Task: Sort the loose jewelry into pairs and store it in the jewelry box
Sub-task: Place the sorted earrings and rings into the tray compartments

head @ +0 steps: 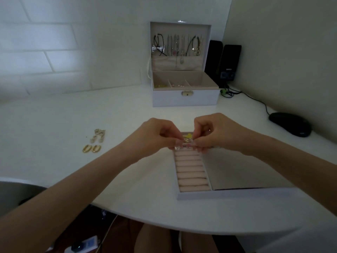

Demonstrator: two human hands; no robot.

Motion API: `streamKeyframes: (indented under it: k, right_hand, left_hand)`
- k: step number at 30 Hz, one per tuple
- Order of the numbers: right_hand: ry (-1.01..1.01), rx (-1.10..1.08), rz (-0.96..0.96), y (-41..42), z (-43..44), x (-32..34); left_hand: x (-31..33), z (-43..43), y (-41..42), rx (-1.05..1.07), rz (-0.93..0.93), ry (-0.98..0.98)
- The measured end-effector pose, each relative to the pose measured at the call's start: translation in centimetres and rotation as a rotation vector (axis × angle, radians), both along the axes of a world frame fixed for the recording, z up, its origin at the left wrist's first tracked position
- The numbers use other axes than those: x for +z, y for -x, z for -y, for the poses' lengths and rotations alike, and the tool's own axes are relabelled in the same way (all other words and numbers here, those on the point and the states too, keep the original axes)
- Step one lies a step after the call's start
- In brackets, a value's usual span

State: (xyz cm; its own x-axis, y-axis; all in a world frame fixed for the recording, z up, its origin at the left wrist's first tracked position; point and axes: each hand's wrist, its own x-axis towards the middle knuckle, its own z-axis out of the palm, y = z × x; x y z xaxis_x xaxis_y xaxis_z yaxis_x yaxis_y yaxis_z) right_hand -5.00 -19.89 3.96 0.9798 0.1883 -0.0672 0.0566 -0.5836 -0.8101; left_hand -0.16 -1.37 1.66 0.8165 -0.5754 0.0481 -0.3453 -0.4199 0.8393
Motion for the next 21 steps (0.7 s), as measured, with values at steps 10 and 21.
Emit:
streamKeyframes:
  k: [10, 21]
  right_hand:
    - [0.098, -0.014, 0.052, 0.6, 0.9, -0.9]
    - [0.213, 0.054, 0.139, 0.2, 0.7, -1.1]
  left_hand:
    - [-0.1, 1.7, 1.1, -0.019, 0.146, -0.216]
    - [-0.5, 1.8, 0.9, -0.018, 0.287, -0.268]
